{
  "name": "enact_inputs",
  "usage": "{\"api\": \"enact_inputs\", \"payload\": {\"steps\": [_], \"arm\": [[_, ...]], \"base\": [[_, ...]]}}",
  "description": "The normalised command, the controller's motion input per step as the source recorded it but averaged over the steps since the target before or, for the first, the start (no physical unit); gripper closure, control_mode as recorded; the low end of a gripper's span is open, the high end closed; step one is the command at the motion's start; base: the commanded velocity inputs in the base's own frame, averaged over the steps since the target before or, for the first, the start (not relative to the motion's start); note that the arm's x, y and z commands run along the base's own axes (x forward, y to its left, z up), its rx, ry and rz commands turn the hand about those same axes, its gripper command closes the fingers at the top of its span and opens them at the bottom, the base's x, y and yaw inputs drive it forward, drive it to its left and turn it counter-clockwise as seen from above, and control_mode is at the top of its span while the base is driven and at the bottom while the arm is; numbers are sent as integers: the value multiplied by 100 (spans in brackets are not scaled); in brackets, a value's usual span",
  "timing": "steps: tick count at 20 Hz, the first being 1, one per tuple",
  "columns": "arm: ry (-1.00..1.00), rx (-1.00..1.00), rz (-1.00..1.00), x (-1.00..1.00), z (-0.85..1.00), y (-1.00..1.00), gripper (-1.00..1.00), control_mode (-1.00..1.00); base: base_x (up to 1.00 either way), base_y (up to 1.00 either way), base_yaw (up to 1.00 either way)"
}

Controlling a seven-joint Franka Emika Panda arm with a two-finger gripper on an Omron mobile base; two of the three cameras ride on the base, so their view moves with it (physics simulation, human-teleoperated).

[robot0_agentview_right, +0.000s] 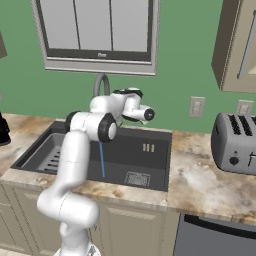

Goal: Turn on the sink faucet and place the jug under the water for a few seconds to fill it up.

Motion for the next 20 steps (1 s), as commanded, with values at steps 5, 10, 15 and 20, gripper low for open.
{"api": "enact_inputs", "payload": {"steps": [5,10,15,20], "arm": [[0,-7,0,-72,63,-37,-100,-100],[-3,-7,0,-93,41,-7,-100,-100],[-8,-13,1,-100,32,11,-100,-100],[-12,-16,4,-100,58,5,-100,-100]], "base": [[0,0,0],[0,0,0],[0,0,0],[0,0,0]]}}
